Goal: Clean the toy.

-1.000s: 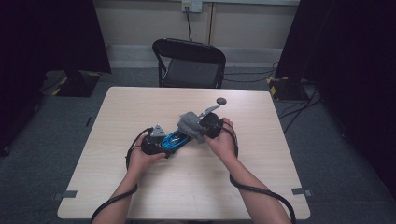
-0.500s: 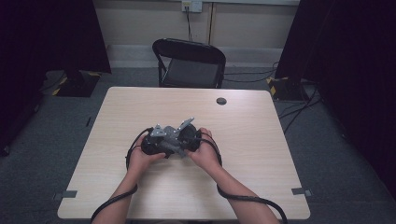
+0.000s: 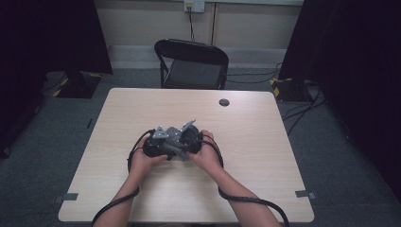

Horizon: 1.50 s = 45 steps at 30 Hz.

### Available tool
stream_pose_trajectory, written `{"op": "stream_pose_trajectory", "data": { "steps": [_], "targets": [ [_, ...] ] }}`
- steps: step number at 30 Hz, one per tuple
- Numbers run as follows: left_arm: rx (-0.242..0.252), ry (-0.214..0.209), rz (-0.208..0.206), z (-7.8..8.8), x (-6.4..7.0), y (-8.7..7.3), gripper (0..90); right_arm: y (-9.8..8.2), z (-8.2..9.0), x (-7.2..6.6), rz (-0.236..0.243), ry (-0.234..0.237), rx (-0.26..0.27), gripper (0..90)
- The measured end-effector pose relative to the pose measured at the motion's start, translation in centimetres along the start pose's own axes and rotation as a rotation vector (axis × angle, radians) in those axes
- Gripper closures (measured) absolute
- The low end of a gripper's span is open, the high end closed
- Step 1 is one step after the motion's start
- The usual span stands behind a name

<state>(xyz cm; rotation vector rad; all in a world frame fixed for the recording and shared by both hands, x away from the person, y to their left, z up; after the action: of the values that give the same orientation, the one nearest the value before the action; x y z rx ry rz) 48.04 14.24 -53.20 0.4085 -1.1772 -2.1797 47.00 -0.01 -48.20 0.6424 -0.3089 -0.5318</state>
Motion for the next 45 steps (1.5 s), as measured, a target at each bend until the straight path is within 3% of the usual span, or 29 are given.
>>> {"op": "stream_pose_trajectory", "data": {
  "steps": [6,19,36,45],
  "targets": [
    [-0.005,-0.002,-0.006,0.0,0.0,0.0,25.8,-0.1,0.2,0.7,-0.016,-0.016,-0.005,76.7],
    [-0.001,-0.004,-0.001,0.0,0.0,0.0,25.8,-0.2,0.9,4.3,-0.098,-0.061,-0.025,76.6],
    [-0.001,-0.005,-0.001,0.0,0.0,0.0,25.8,-0.1,0.8,6.7,-0.135,-0.132,-0.069,76.7],
    [-0.001,-0.005,0.000,0.0,0.0,0.0,25.8,-0.7,1.1,7.7,-0.170,-0.135,-0.065,76.8]
  ]
}}
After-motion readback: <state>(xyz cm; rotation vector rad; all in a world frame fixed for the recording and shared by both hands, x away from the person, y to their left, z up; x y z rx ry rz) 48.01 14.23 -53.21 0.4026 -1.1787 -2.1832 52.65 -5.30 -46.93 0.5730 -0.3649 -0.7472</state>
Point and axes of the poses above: each handheld gripper's, and its own axes: z roughly backward along the jaws, y roughly out of its top, x roughly to its right, the point moved 4 cm from there along -z, roughly forward along the jaws, and after that the axes turned 8 degrees about x, right-handed, at the moved point
